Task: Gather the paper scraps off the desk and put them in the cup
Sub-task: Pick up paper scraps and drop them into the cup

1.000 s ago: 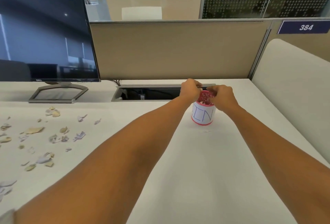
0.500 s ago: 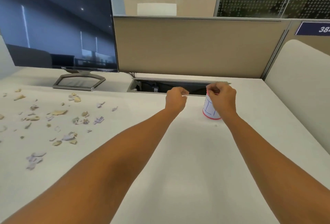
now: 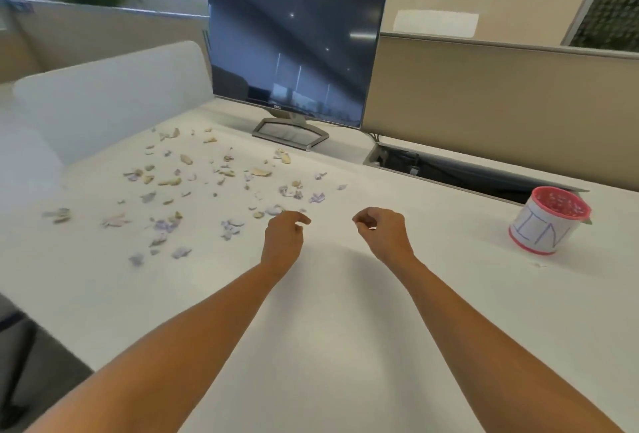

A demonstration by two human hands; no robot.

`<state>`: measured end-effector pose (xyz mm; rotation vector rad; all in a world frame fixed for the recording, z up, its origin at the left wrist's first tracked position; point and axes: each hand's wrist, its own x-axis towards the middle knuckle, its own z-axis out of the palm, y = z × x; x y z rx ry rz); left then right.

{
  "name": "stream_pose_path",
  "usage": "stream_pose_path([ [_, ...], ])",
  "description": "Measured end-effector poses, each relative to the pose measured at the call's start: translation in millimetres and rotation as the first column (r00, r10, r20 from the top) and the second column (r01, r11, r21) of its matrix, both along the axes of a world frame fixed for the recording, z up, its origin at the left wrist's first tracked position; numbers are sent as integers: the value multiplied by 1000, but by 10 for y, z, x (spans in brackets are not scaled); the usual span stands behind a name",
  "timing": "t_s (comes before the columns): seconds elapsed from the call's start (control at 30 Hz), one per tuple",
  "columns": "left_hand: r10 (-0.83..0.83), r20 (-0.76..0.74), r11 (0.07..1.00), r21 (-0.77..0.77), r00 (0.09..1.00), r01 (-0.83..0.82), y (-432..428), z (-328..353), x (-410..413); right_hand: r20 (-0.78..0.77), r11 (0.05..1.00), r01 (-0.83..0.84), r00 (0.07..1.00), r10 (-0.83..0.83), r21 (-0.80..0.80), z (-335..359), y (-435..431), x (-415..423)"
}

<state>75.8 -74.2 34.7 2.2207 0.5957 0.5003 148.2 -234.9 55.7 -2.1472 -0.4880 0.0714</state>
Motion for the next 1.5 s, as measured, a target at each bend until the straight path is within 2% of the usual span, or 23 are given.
stream_pose_path([
  [0.17,167,21,983,68,986,-168,765,-40,-642,-45,981,-175,984,172,-86,-62,586,-209],
  [0.3,347,-15,935,84,938,-345,1252,-106,-1034,-79,942,-282,959,272,-181,-98,1026,-330],
  [0.4,454,-104,889,116,885,-443,1477,-173,-1220,-94,901,-353,936,340,-253,-123,1311,-410],
  [0.5,481,-231,876,102,846,-471,1604,-245,-1304,-111,854,-410,911,396,-321,-150,1560,-468],
  [0.73,340,-294,934,-6,893,-357,1708,-326,-1210,-159,781,-481,875,457,-400,-240,2019,-537],
  [0.97,205,-336,978,44,919,-202,1796,-351,-1122,-213,711,-528,846,488,-464,-353,2305,-550],
  [1.07,158,-363,987,83,918,-137,1827,-347,-1081,-165,638,-534,823,544,-555,-406,2353,-590],
  [1.17,127,-381,987,138,916,-79,1838,-348,-1039,-57,607,-505,795,604,-613,-457,2340,-642],
  [1.27,124,-379,978,204,917,-48,1827,-353,-1023,37,684,-469,810,586,-559,-468,2301,-690],
  [1.33,133,-356,965,260,925,-39,1817,-345,-1021,40,737,-436,848,529,-516,-466,2270,-710],
  [1.4,135,-359,960,277,923,-32,1815,-327,-1012,81,736,-424,837,541,-528,-466,2219,-714],
  [1.5,120,-385,964,266,915,-14,1788,-282,-997,136,684,-418,788,600,-598,-448,2140,-734],
])
